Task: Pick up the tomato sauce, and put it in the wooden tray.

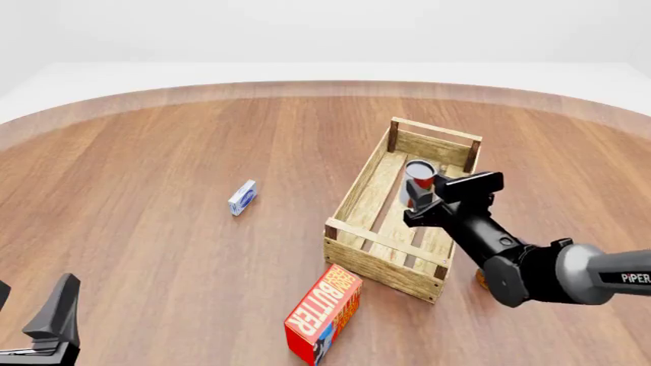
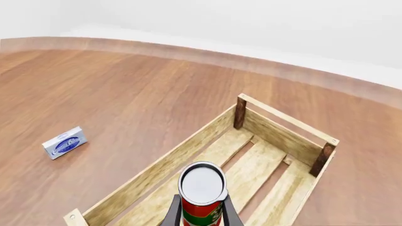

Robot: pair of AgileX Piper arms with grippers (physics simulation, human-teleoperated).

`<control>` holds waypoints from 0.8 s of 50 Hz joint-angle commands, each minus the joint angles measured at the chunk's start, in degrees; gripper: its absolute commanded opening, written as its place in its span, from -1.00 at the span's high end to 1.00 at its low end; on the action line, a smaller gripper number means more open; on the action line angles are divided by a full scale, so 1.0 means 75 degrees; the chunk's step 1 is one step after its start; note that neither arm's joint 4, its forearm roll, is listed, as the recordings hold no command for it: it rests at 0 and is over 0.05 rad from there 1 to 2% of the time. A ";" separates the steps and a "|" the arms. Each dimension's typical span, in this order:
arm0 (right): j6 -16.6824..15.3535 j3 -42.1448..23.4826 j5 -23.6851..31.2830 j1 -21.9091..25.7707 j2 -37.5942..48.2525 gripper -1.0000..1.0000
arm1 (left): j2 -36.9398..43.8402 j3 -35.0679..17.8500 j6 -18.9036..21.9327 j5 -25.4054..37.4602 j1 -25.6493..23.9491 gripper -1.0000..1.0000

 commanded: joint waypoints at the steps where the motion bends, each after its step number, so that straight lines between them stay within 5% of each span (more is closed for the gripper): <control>1: 0.0183 -0.0383 0.0213 0.0010 0.0427 1.00 | 0.0001 0.0002 -0.0014 -0.0008 0.0001 -1.00; 40: 0.0207 -0.0585 0.0405 -0.0075 0.0812 1.00 | 0.0003 -0.0021 -0.0059 0.0007 -0.0001 -1.00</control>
